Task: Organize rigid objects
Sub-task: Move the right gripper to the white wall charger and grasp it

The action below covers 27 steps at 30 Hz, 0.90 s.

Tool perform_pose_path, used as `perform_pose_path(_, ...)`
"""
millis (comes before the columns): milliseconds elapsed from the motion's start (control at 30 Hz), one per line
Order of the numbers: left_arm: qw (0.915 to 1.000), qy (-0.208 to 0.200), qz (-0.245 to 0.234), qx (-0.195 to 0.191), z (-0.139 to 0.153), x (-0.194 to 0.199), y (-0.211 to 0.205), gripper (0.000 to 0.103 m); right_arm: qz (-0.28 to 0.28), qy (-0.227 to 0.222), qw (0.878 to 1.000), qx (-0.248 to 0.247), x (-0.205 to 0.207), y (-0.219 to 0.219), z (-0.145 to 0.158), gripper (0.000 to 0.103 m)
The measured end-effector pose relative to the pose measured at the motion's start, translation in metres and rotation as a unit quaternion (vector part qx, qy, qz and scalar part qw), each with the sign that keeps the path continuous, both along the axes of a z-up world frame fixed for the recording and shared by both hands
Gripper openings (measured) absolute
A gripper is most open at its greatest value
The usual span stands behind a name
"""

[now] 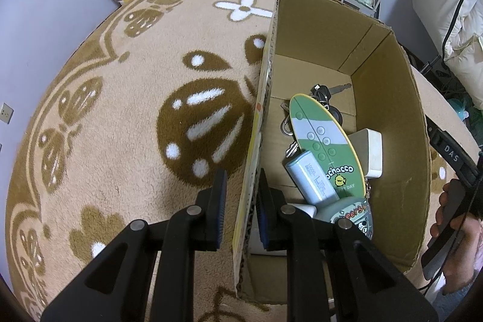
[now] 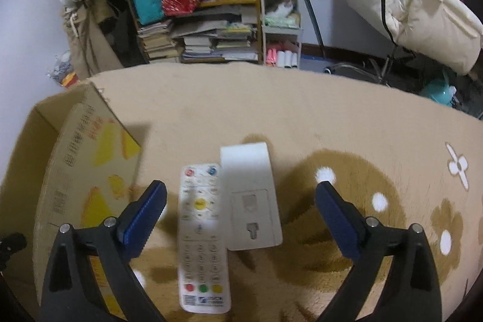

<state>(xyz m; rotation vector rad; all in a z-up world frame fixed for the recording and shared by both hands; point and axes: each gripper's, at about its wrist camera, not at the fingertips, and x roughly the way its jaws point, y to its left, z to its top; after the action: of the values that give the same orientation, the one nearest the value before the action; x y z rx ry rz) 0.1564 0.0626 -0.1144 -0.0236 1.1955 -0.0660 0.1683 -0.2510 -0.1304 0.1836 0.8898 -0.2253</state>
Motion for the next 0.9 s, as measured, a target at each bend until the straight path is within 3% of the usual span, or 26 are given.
perform_pose_path(133, 1.0, 0.0, -0.001, 0.002, 0.0, 0.0, 0.0, 0.018, -0.022, -0.004, 1.0, -0.007, -0.002, -0.012, -0.004, 0.103)
perform_pose_path(467, 1.0, 0.0, -0.001, 0.002, 0.0, 0.001, 0.001, 0.018, -0.04, 0.026, 0.998, 0.046, -0.003, -0.041, -0.029, 0.101)
perform_pose_path(567, 1.0, 0.0, -0.001, 0.001, 0.0, 0.001, 0.001, 0.018, -0.037, 0.042, 0.998, 0.043, -0.001, -0.04, -0.036, 0.094)
perform_pose_path(900, 1.0, 0.001, -0.004, 0.006, -0.001, 0.0, 0.0, 0.018, -0.009, 0.055, 0.998, 0.03, -0.001, -0.027, -0.043, 0.094)
